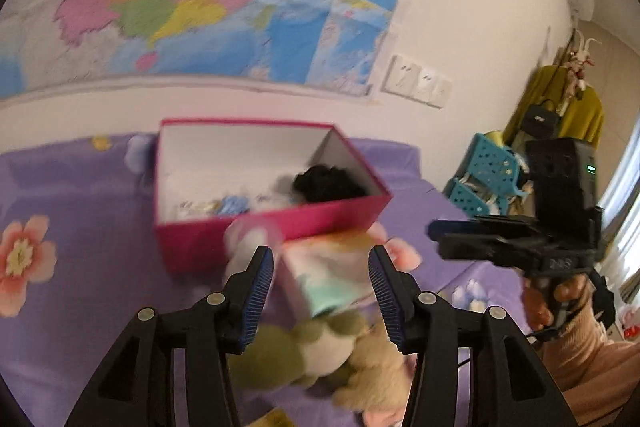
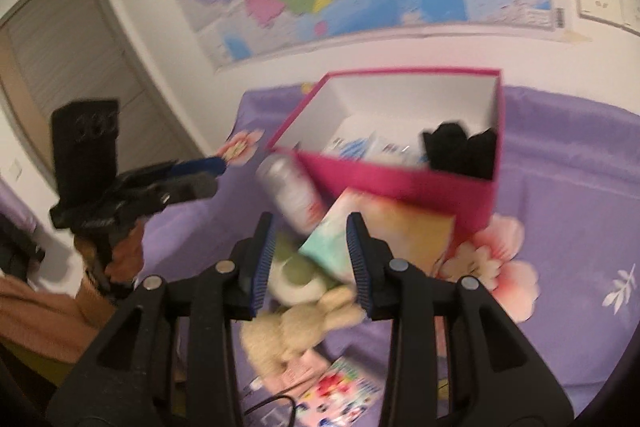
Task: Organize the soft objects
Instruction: 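Move the left gripper back to the pile of items, then grasp the green plush frog with the left gripper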
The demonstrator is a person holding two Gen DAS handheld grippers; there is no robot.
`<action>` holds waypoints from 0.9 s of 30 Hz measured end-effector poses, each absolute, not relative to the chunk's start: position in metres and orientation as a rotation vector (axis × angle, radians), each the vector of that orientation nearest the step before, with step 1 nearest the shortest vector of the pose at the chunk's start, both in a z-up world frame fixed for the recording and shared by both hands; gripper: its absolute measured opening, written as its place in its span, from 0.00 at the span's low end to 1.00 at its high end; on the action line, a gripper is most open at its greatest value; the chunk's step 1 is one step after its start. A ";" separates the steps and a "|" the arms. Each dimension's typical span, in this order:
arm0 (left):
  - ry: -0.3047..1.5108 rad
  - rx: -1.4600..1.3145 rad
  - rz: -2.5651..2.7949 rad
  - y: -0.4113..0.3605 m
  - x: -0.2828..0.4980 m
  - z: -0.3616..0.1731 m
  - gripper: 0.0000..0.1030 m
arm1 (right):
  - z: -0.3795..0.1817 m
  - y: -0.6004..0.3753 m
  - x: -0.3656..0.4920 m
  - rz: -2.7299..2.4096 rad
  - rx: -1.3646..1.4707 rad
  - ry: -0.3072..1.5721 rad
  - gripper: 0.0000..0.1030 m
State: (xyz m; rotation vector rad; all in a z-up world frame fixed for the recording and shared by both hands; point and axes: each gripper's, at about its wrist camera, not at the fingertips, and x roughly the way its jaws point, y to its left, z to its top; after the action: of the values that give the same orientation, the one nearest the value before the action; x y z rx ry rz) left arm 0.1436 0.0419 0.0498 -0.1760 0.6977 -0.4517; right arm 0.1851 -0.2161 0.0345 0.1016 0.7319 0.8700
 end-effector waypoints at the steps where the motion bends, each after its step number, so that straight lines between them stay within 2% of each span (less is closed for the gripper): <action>1: 0.715 -0.181 -0.440 0.046 0.142 0.042 0.49 | 0.030 -0.210 0.176 0.888 0.081 0.741 0.37; 12: 0.902 -0.248 -0.375 0.070 0.144 -0.035 0.49 | -0.022 -0.165 0.157 0.867 0.022 0.841 0.37; 21: 0.929 -0.224 -0.421 0.059 0.144 -0.049 0.57 | -0.048 -0.145 0.169 0.823 0.026 0.888 0.37; 22: 0.928 -0.218 -0.427 0.057 0.143 -0.050 0.58 | -0.050 -0.142 0.168 0.818 0.017 0.882 0.36; 23: 0.927 -0.216 -0.430 0.056 0.143 -0.050 0.58 | -0.051 -0.141 0.168 0.812 0.010 0.879 0.27; 27: 0.926 -0.225 -0.429 0.055 0.142 -0.050 0.59 | -0.054 -0.136 0.169 0.782 -0.016 0.867 0.25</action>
State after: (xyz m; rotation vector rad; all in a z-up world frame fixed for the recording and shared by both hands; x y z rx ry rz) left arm 0.1416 0.0551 -0.0504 -0.2254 0.9258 -0.4294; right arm 0.1686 -0.1358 -0.0544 -0.0161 0.8674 0.7824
